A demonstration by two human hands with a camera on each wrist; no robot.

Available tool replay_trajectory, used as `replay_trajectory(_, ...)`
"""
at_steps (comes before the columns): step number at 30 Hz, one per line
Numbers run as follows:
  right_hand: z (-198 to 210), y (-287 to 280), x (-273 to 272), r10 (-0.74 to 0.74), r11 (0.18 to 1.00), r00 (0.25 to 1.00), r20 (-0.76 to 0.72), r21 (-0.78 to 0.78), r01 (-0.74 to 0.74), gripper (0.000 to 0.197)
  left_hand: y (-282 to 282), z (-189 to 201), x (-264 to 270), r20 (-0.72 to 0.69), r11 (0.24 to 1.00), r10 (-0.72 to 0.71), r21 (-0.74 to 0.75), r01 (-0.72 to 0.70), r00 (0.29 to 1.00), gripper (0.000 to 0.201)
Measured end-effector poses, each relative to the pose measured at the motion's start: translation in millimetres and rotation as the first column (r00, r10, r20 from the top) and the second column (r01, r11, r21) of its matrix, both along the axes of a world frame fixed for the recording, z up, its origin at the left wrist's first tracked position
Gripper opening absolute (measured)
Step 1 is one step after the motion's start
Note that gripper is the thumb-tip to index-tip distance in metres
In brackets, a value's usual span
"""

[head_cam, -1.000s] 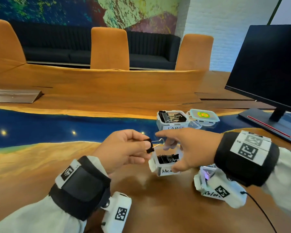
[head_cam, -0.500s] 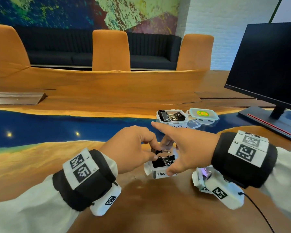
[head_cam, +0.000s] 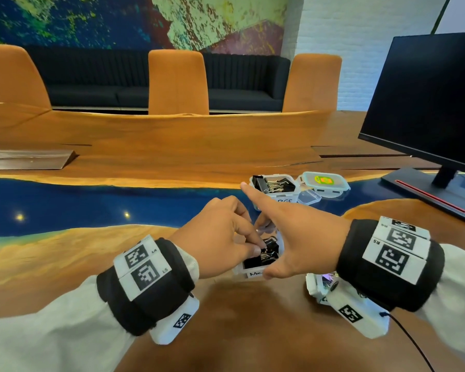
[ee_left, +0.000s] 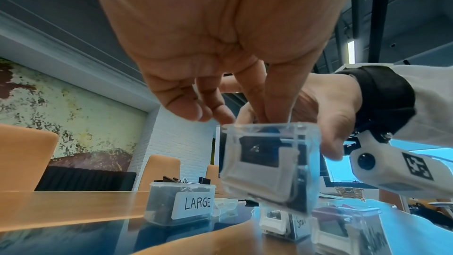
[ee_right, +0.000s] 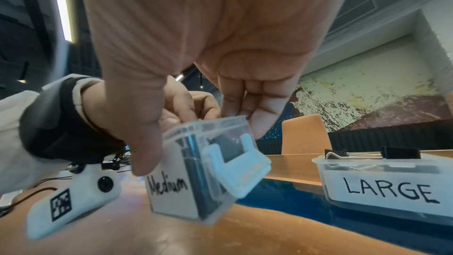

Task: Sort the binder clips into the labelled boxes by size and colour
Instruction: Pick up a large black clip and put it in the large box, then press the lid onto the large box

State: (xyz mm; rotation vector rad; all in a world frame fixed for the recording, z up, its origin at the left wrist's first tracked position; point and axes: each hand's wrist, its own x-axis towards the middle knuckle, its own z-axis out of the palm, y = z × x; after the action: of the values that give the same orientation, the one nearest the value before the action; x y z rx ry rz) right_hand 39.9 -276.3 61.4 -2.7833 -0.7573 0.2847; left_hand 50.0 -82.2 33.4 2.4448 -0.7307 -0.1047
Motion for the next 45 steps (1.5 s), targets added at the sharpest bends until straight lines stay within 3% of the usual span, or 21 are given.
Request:
replay_trajectory(7, -5.6, -3.1, -0.8, -0.019, 1.000, 1.000, 0.013, 0.021, 0.019, 0.138, -3.7, -3.8, -0.5, -0.133, 0.999, 0.008, -0.042, -0.014, 0.991, 0.010)
replay_trajectory(12, -1.6, -5.9, 3.0, -0.040, 0.997, 0.999, 0.031, 0.075, 0.037, 0.137, 7.9, 3.5, 10.8, -0.133, 0.968, 0.034, -0.241, -0.066, 0.991, 0.016)
replay_trajectory(17, 1.5, -3.8, 2.9, -0.036, 0.997, 0.999, 0.028, 0.072, 0.034, 0.136, 7.2, 2.0, 17.3, -0.077, 0.979, 0.106, -0.164, -0.118, 0.991, 0.019)
replay_trajectory(25, -4.0, -4.9, 5.5, -0.028, 0.999, 0.999, 0.040, 0.022, 0.027, 0.135, 0.6, -0.5, 14.2, -0.093, 0.989, 0.084, -0.111, -0.094, 0.992, 0.006)
replay_trajectory(29, -2.8, -10.9, 13.4, -0.063, 0.998, 0.998, 0.027, -0.025, 0.064, 0.119, 8.5, -0.3, 17.8, -0.105, 0.961, 0.117, -0.238, -0.139, 0.988, 0.006)
replay_trajectory(34, 2.1, -32.2, 52.1, -0.178, 0.966, 0.982, 0.065, -0.177, 0.187, 0.078, 18.7, -9.5, 18.6, -0.270, 0.870, 0.176, -0.407, -0.278, 0.947, 0.004)
replay_trajectory(45, -13.1, -91.4, 109.9, -0.426, 0.864, 0.905, 0.002, -0.297, 0.407, 0.070, 32.8, -24.1, 12.9, -0.327, 0.903, 0.163, -0.331, -0.274, 0.931, 0.006)
